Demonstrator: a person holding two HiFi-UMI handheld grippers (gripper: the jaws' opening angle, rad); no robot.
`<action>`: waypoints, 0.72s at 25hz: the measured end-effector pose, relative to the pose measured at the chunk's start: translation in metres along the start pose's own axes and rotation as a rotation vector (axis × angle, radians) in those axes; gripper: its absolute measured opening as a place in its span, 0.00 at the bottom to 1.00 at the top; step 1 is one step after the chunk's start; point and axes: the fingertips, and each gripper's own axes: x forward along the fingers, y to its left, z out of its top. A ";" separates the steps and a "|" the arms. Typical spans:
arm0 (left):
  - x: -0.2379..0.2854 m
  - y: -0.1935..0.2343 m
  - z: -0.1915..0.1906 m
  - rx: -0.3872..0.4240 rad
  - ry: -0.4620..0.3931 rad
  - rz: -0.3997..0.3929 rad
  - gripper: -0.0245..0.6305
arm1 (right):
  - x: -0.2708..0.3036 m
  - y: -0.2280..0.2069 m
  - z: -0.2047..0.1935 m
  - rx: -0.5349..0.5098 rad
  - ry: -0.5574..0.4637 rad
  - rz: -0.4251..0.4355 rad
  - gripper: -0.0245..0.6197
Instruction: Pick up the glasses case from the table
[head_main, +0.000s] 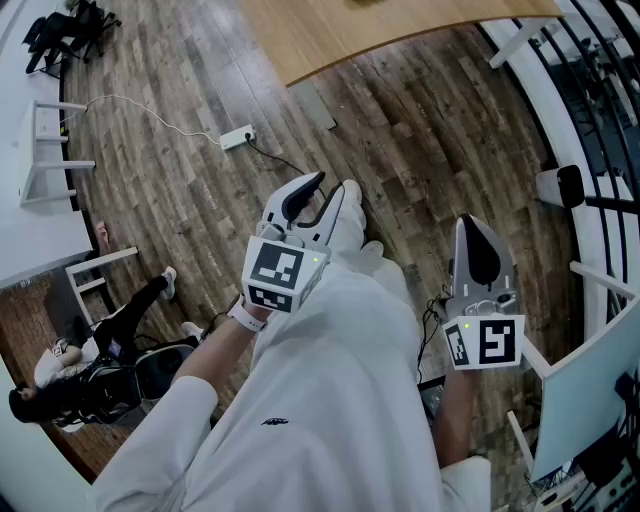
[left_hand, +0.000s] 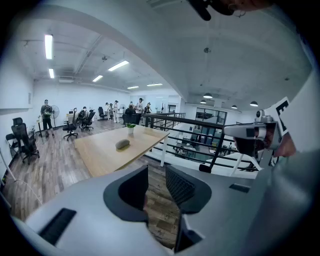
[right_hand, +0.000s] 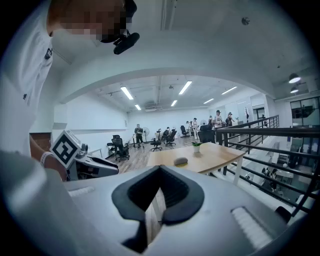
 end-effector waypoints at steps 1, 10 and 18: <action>-0.008 -0.003 0.005 0.009 -0.015 0.000 0.21 | 0.000 0.005 0.003 0.004 -0.008 0.004 0.05; -0.063 0.003 0.010 -0.024 -0.046 0.075 0.05 | -0.005 0.054 0.008 0.001 -0.030 0.027 0.05; -0.082 0.022 0.015 -0.037 -0.068 0.024 0.05 | 0.005 0.075 0.015 0.005 -0.048 -0.025 0.05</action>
